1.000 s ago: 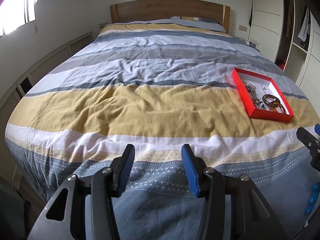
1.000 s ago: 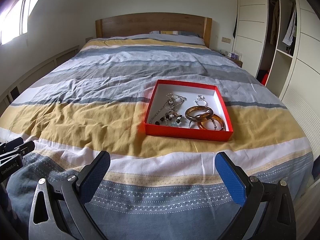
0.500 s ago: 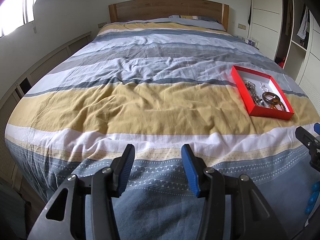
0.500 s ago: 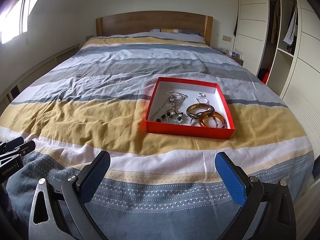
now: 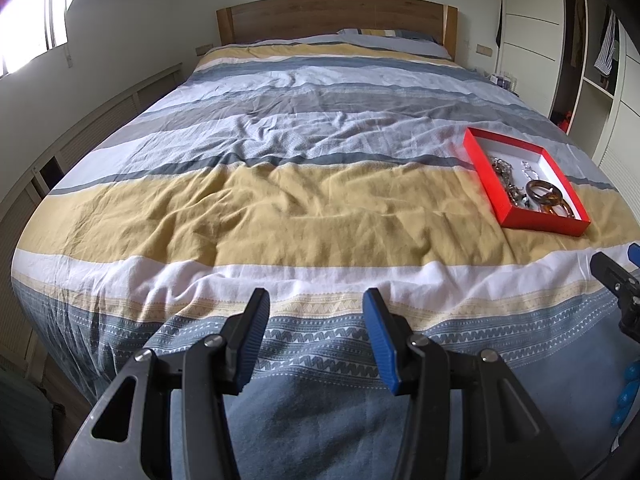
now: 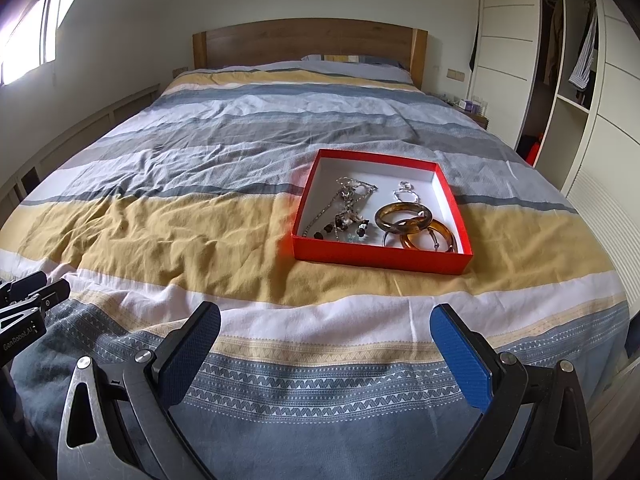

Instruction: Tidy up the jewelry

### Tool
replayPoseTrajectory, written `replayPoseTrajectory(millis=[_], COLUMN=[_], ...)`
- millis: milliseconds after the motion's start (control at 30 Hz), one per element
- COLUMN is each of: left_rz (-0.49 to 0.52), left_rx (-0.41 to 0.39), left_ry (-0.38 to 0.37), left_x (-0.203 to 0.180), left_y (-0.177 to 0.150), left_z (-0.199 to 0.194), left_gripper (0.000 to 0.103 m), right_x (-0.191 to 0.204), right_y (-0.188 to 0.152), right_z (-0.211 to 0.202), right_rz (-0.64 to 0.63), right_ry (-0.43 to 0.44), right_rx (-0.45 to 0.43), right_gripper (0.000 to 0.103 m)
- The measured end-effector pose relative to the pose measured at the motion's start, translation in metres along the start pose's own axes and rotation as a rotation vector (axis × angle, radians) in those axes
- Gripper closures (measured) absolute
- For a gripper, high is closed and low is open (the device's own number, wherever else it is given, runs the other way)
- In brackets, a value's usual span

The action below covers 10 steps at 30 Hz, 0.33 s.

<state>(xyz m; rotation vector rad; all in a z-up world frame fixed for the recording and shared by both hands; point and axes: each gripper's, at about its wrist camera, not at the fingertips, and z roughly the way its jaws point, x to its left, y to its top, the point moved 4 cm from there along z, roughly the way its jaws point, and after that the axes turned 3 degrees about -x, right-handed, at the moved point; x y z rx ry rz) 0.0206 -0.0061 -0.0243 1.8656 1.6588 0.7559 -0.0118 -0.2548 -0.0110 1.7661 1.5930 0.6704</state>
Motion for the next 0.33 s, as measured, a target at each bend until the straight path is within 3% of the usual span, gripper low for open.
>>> replayPoseTrajectory(millis=[333], left_rz=[-0.001], left_rx=[0.002], left_ry=[-0.001], left_x=[0.0001], left_y=[0.0001], left_z=[0.0002], left_gripper=[0.057], right_x=[0.0008], right_y=[0.0004], right_z=[0.0004], right_rz=[0.0], right_ry=[0.0], right_rx=[0.0], right_gripper=[0.001])
